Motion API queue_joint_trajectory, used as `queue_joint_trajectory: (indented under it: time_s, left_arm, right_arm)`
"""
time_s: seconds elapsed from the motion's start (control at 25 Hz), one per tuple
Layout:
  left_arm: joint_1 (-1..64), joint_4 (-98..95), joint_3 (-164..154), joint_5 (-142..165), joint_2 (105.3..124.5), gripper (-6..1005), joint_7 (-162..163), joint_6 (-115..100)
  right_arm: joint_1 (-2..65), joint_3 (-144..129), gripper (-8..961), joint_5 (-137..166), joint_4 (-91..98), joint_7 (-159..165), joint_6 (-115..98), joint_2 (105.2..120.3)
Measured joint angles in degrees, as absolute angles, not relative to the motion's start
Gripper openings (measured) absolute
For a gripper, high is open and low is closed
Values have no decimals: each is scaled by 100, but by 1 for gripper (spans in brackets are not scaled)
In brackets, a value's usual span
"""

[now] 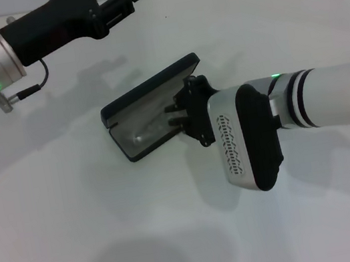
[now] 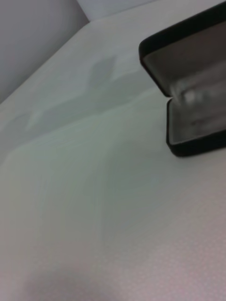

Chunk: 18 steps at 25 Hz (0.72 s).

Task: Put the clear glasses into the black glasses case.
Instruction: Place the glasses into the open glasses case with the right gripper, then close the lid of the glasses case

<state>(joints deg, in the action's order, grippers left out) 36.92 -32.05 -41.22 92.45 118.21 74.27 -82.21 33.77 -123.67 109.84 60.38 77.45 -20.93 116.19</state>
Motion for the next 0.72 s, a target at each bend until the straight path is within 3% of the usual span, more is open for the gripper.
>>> queue_joint_trajectory:
  time_s: [0.16, 0.36, 0.72]
  left_arm:
    - [3690, -3203, -4111, 9232, 11821, 476, 7426, -8221]
    - [3632, -3210, -4084, 9213, 11821, 476, 7426, -8218]
    - [3688, -3184, -4133, 9416, 11836, 475, 7500, -7642]
  right_arm:
    - [3380, -12407, 102, 10957, 6059, 7765, -2102, 11619]
    - [3151, -12005, 258, 10948, 6364, 7801, -2711, 11607]
    - [2627, -8983, 316, 9808, 6586, 7308, -6710, 11571]
